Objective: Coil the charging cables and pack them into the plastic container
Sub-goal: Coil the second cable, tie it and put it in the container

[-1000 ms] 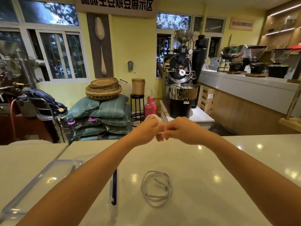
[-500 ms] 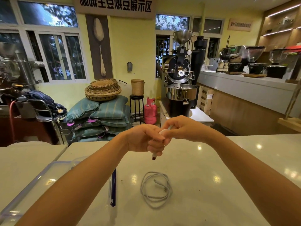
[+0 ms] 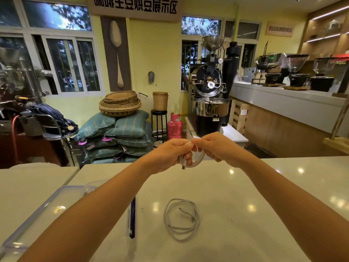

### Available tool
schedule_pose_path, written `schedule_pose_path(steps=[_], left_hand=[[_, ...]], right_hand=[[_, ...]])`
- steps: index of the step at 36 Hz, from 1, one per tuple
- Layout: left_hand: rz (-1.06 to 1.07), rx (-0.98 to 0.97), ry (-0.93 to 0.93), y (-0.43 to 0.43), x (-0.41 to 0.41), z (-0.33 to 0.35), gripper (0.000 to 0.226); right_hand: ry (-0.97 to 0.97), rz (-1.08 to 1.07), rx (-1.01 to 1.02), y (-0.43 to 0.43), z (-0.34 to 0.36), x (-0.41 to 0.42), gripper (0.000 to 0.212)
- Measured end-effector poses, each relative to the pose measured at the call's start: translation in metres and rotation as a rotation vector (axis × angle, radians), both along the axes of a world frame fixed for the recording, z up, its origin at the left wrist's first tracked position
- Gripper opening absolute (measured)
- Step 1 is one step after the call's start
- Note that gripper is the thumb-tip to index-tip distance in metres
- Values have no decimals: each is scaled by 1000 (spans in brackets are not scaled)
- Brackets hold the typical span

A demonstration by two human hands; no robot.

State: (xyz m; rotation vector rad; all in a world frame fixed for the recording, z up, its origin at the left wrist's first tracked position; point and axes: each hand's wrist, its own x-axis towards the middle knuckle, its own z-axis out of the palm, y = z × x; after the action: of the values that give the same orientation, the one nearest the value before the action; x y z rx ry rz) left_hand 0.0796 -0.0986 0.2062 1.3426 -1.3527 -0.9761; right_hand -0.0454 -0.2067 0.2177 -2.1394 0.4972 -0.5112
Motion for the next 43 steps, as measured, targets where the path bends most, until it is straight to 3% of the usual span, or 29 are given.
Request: schedule_pose_path(steps=[6,11,19,30,39,43], left_hand=[[237,-24,-393,-3,-9,-1,37],[288,18,-481,-2,-8,-4,38],[398,12,-260,-5,-8,-7,38],[439,28,50,-14,-9,-8,36],[339,87,248,-13,-11,-10,32],[312,81,289,-13,-11,-10,28]], right_hand=[[-7,22,209,-5,-4,-1,26],[-21,0,306,-9,-5,-5,20],[29,174,488,-7,1,-11,27],[-117,24,85,9,-4,2,24],[-302,35,134,18,-14,15,22],[-297,27,87,22,-16,19,20]])
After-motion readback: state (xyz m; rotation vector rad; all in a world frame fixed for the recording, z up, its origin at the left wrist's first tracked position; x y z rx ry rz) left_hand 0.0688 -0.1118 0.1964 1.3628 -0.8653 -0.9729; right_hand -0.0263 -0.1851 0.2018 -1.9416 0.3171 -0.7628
